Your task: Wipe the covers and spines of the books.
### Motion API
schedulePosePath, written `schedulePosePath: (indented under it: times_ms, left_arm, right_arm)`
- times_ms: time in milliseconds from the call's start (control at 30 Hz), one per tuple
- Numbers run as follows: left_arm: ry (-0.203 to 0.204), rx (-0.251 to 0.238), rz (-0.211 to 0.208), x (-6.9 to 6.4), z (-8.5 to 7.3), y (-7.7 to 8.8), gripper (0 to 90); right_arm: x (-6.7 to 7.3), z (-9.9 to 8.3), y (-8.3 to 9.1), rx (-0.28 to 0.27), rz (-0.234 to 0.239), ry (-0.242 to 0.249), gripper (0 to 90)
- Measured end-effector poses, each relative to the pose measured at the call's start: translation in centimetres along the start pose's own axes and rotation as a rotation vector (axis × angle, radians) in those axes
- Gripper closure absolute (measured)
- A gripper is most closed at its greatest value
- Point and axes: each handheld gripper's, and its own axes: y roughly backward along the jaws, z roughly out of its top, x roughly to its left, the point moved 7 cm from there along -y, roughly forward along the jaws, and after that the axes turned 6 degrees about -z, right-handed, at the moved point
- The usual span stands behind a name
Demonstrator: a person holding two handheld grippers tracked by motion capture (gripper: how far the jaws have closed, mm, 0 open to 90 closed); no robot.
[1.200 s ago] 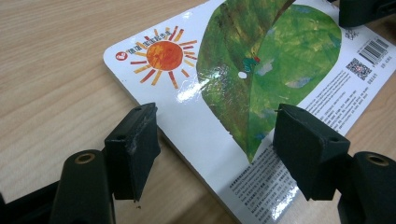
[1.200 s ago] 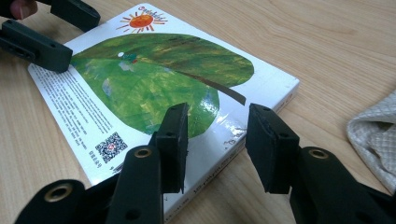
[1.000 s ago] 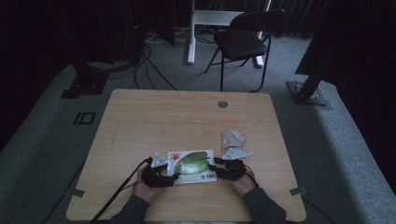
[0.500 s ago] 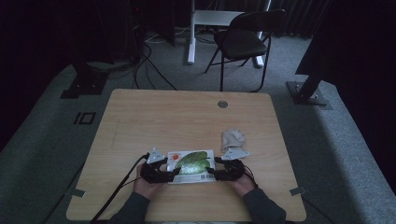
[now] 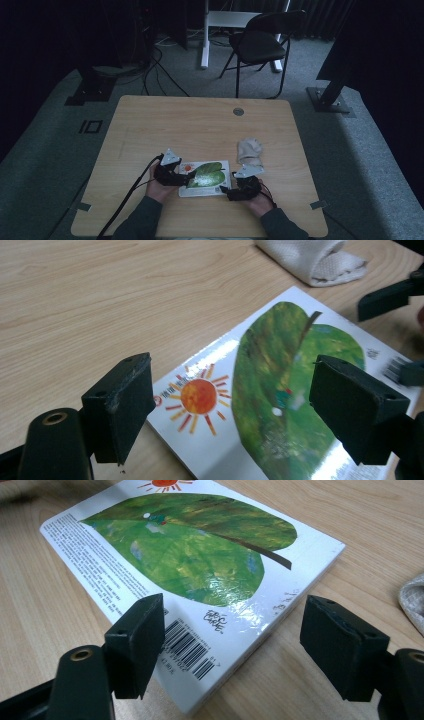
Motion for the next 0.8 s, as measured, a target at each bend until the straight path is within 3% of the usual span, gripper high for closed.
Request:
schedulePosePath:
  times_ms: [233, 300, 533, 633, 800]
  left_arm:
    - [-0.002, 0.047, 0.009, 0.8, -0.8, -1.1, 18.6]
    - [-0.027, 0.045, 0.017, 0.9, -0.9, -1.3, 20.6]
    - [-0.044, 0.041, 0.048, 1.2, -1.0, -1.4, 21.3]
    - [-0.026, 0.062, 0.042, 1.6, -1.3, -1.6, 21.1]
    - [-0.021, 0.055, 0.032, 1.7, -1.3, -1.7, 21.5]
  right_arm:
    - [0.6, -0.1, 0.1, 0.006, 0.0, 0.005, 23.5]
    - [0.8, -0.1, 0.2, 0.007, -0.003, 0.011, 22.5]
    - [1.4, -0.2, 0.2, 0.003, -0.012, 0.034, 21.3]
    - [1.4, -0.2, 0.2, 0.005, -0.009, 0.033, 21.2]
    - [2.1, -0.5, -0.2, 0.032, -0.025, 0.076, 17.8]
